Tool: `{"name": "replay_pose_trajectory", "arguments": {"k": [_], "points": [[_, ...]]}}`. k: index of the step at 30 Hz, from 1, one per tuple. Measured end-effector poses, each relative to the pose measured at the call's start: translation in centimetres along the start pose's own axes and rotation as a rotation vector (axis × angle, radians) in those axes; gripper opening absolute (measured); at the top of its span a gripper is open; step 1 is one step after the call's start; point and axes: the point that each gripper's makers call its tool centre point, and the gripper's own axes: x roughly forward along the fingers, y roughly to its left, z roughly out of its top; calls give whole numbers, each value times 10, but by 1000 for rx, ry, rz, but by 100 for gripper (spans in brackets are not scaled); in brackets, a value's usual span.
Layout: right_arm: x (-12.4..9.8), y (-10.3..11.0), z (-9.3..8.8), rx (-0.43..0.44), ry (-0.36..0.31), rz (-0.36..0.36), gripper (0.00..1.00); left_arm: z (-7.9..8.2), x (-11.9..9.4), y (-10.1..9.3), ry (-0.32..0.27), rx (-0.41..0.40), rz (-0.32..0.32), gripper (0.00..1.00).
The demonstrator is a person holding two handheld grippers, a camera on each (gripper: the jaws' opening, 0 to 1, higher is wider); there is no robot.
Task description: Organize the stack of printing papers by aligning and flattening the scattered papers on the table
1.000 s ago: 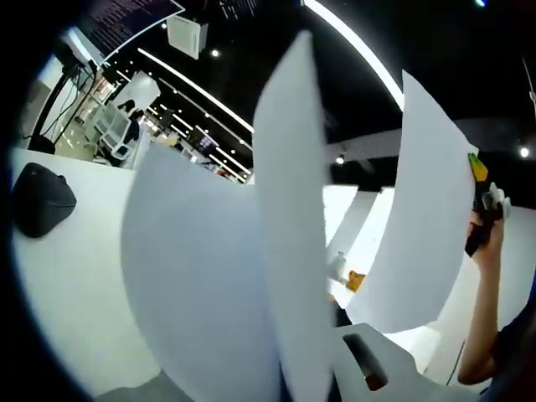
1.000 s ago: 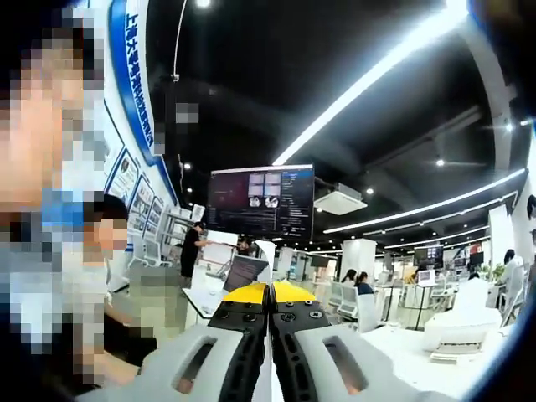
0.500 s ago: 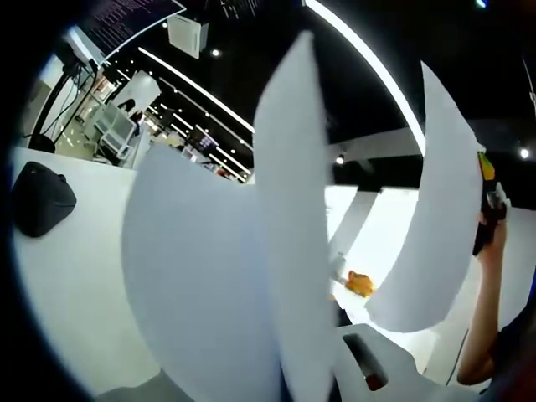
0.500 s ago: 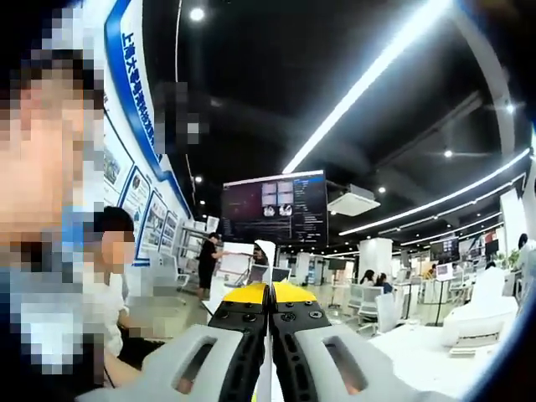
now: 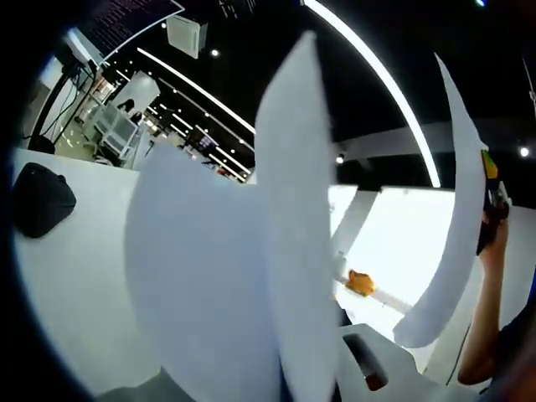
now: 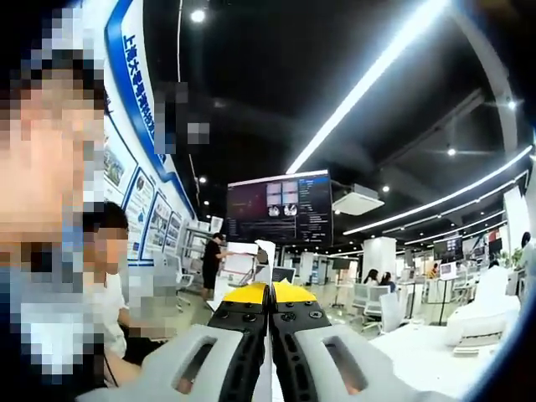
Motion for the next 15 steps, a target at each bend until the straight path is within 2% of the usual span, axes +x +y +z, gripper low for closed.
{"name": "replay_pose_trajectory", "arguments": {"k": [10, 15], "points": [[0, 3, 3, 11, -1, 18, 0, 0, 0, -1, 0, 2, 0, 6], [-2, 5, 0, 48, 3, 43, 0, 0, 0, -1, -1, 2, 0, 6]]}}
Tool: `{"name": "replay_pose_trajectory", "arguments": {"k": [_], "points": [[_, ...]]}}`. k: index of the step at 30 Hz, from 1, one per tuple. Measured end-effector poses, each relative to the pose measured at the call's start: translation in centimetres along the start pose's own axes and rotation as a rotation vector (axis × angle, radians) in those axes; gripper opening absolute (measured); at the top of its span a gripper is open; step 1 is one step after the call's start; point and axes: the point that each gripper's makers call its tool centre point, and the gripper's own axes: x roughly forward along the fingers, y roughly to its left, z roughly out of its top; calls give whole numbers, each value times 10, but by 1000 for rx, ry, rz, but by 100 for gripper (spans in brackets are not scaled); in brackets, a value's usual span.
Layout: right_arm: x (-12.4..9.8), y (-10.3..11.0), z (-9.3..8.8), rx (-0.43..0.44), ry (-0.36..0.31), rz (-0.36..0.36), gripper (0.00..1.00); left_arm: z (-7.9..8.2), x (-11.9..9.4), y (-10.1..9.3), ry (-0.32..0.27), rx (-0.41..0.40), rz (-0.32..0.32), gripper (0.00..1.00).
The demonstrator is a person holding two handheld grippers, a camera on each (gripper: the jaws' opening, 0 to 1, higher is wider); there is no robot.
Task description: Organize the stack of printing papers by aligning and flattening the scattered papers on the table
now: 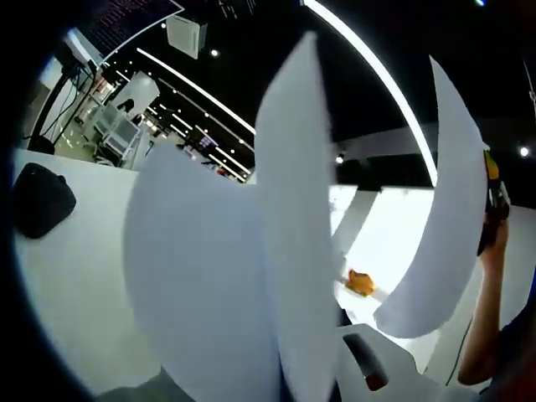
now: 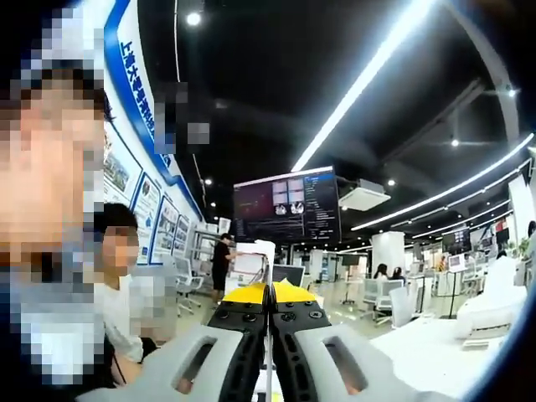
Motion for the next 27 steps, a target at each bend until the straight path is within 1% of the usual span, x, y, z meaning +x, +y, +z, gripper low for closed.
{"name": "replay_pose_trajectory", "arguments": {"k": [8, 14, 17, 19, 21, 27], "points": [[-4, 0, -1, 11, 10, 4, 0, 0, 0, 0, -1, -2, 4, 6], [-7, -7, -9, 57, 25, 5, 0, 0, 0, 0, -2, 1, 4, 6], [-6, -14, -20, 82, 57, -2, 0, 0, 0, -1, -1, 5, 5, 6], [-6, -25, -32, 110, 83, -19, 0, 0, 0, -1, 0, 5, 5, 6], [-5, -30, -39, 124, 94, -25, 0, 0, 0, -1, 0, 3, 5, 6], [-3, -56, -76, 185, 165, -62, 0, 0, 0, -1, 1, 2, 4, 6]]}}
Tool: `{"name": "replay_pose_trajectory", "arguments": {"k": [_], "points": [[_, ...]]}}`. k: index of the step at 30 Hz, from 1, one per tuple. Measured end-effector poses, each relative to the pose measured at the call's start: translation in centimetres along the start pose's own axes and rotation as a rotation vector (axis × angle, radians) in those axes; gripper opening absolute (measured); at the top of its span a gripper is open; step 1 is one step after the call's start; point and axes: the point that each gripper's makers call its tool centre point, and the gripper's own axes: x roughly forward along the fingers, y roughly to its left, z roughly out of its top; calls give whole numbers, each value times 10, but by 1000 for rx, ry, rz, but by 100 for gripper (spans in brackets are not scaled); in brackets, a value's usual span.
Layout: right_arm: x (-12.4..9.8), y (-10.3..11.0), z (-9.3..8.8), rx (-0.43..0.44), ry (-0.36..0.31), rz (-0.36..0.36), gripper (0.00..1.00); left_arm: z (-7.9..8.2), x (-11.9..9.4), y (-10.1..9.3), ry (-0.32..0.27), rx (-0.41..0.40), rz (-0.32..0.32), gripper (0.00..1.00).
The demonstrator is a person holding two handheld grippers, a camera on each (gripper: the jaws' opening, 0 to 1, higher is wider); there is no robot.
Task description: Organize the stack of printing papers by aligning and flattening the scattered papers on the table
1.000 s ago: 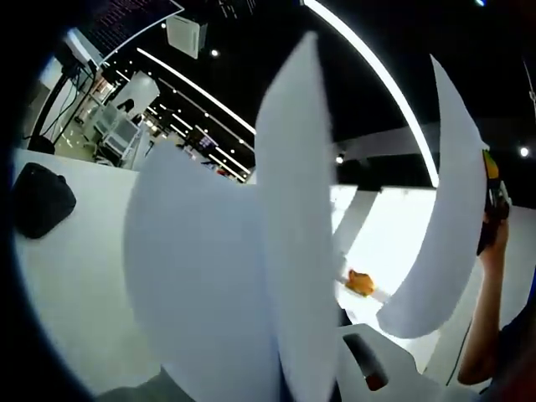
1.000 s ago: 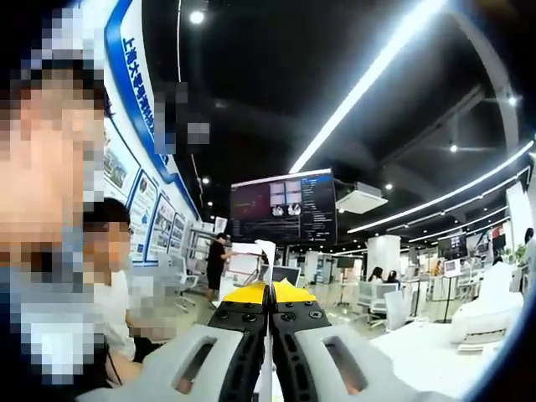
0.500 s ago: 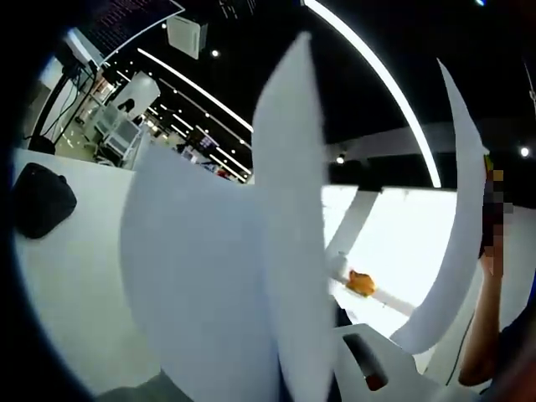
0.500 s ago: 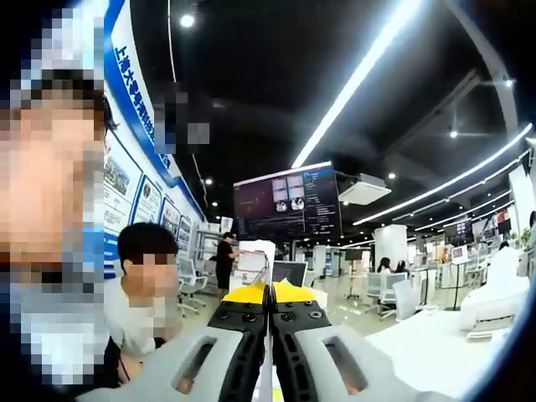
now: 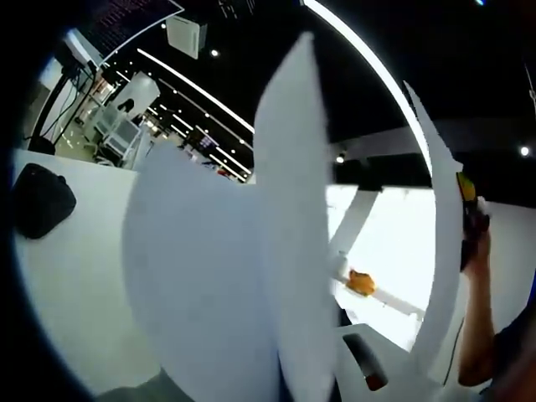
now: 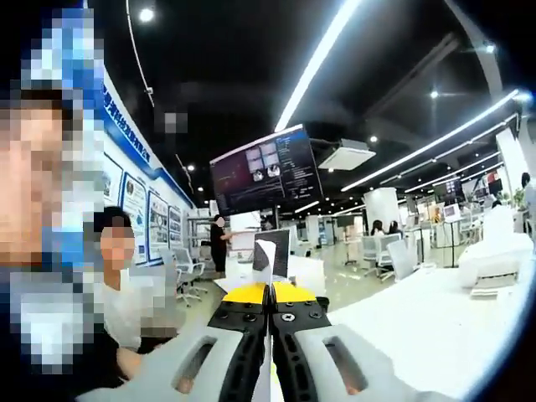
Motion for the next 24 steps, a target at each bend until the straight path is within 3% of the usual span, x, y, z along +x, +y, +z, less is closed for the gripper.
{"name": "replay_pose_trajectory", "arguments": {"k": [3, 13, 24], "points": [[4, -13, -18, -6, 45, -30, 0, 0, 0, 0, 0, -3, 0, 6], [9, -48, -47, -45, 115, -107, 0, -1, 0, -1, 2, 0, -4, 6], [14, -100, -82, 61, 178, -112, 0, -2, -1, -2, 5, 2, -7, 6]]}}
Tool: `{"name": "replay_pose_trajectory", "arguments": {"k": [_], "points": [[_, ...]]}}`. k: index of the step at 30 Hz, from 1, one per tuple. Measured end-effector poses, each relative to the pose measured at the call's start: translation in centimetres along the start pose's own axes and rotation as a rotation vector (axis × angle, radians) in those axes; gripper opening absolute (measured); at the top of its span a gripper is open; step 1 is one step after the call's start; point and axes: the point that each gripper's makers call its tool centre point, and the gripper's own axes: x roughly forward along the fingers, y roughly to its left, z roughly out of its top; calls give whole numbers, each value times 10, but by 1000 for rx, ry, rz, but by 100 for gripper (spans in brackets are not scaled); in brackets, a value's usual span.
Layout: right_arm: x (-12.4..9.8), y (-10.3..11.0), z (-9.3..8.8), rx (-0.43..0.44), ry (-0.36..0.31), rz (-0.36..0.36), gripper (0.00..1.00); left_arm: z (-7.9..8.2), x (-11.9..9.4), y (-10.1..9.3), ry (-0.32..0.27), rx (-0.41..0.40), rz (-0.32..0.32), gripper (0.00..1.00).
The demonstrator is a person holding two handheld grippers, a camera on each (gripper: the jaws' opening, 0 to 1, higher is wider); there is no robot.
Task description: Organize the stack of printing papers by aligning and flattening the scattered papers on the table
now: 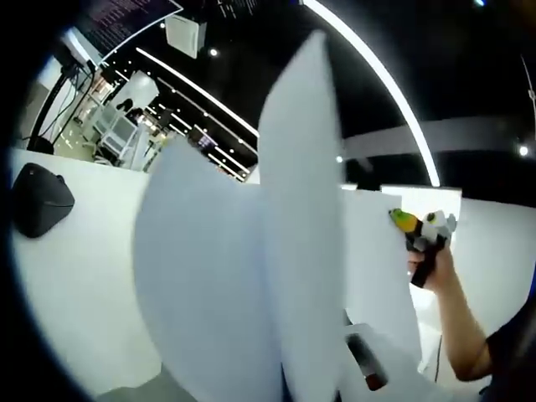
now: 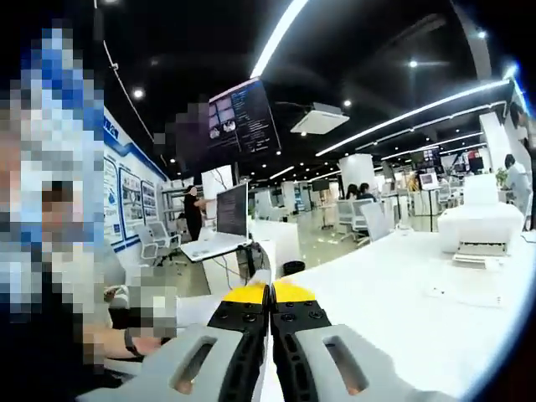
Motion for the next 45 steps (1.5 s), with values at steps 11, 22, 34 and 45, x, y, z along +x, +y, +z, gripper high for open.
{"name": "replay_pose_trajectory", "arguments": {"k": [11, 22, 34, 45], "points": [[15, -58, -36, 45, 107, -38, 0, -2, 1, 0, 11, -2, -5, 7], [21, -76, -53, 12, 132, -76, 0, -3, 2, 2, 26, -20, -15, 8], [36, -70, -54, -37, 122, -40, 0, -5, 3, 2, 40, -35, -24, 12], [45, -43, -55, -51, 93, 66, 0, -7, 3, 1, 47, -24, -27, 12]]}}
